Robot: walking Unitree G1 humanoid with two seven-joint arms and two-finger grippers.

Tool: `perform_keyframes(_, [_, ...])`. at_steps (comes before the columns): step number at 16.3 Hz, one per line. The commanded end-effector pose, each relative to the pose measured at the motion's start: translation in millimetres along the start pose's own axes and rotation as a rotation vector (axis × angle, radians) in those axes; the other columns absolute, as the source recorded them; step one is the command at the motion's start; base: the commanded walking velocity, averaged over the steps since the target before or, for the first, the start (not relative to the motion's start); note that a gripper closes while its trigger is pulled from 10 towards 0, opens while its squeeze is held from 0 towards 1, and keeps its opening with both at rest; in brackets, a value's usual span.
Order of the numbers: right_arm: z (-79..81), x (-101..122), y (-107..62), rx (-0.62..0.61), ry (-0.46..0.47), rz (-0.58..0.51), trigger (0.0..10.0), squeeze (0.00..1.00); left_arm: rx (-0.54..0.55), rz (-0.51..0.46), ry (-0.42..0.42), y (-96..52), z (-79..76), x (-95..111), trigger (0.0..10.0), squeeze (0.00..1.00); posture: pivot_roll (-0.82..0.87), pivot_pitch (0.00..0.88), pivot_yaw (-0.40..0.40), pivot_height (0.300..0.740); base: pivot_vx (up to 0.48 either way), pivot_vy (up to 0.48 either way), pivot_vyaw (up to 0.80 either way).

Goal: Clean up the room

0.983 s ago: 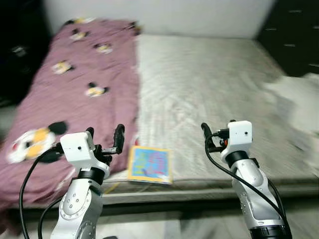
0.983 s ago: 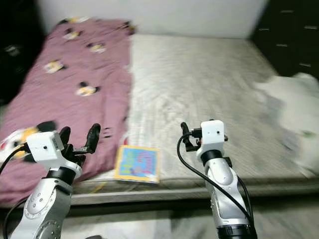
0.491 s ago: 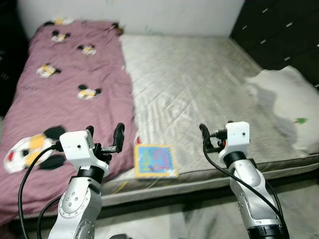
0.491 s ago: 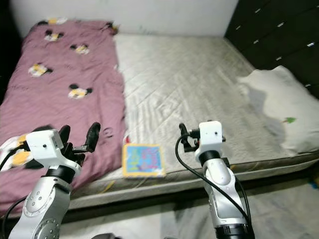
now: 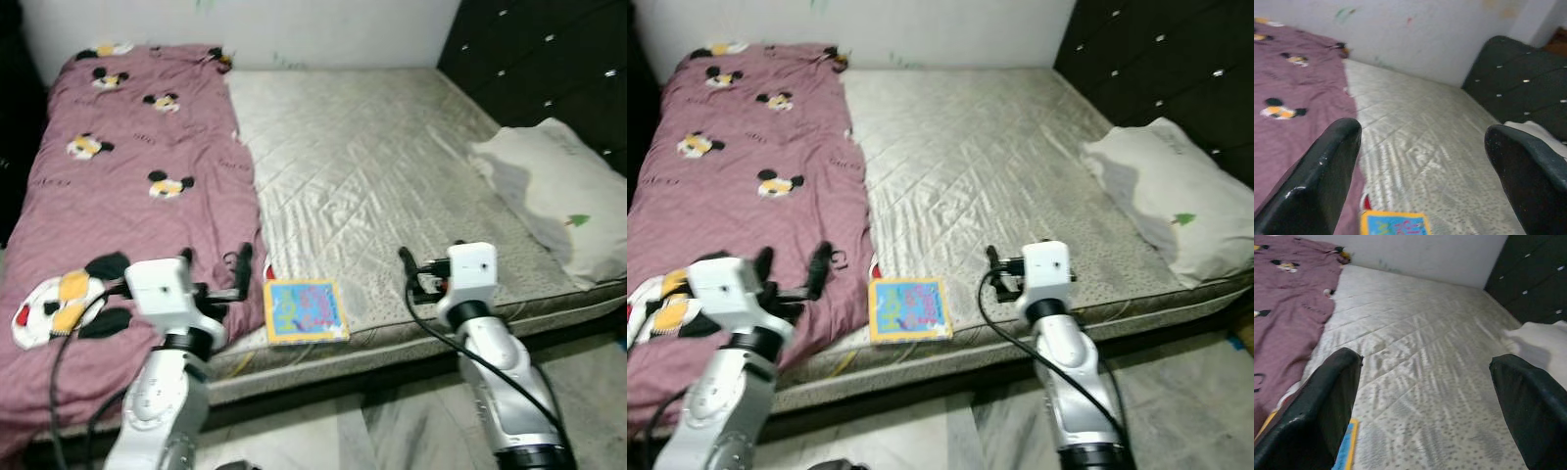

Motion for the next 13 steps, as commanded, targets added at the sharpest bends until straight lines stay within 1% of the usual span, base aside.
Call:
perform_keyframes(1, [1.9,0.2,0.1,0.007,0.006,-0.003,10.0,0.00,0.009,-0.006,0.005,-0.9,2.4,1.3,10.0,0.00,0.04,0.097,-0.074,0.740,0.431,0.000,0.00])
perform_keyframes(9, [2.5,0.1,1.4,0.013,0.000,-0.002,10.0,0.00,0.011,-0.002,0.005,-0.5,2.7,0.6,10.0,0.00,0.04,0.104,-0.077,0.740,0.426,0.000,0.00])
perform_keyframes(13, [2.3,-1.3,1.8,0.013,-0.003,0.000,10.0,0.00,0.054,0.016,0.013,-1.1,9.7,-2.4,10.0,0.00,0.04,0.103,-0.076,0.740,0.000,0.000,0.00])
Point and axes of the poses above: a point about 5 cm out from each wrist's last joint towards the gripper, its own y axis pointing out of the wrist towards the gripper, its own x axis along the axis of the wrist's last joint, z = x × y, the point moved 5 cm from there along y, pointing out of the wrist towards the gripper, and after that the axes turned 14 degrees about y, right-handed, at the moved point
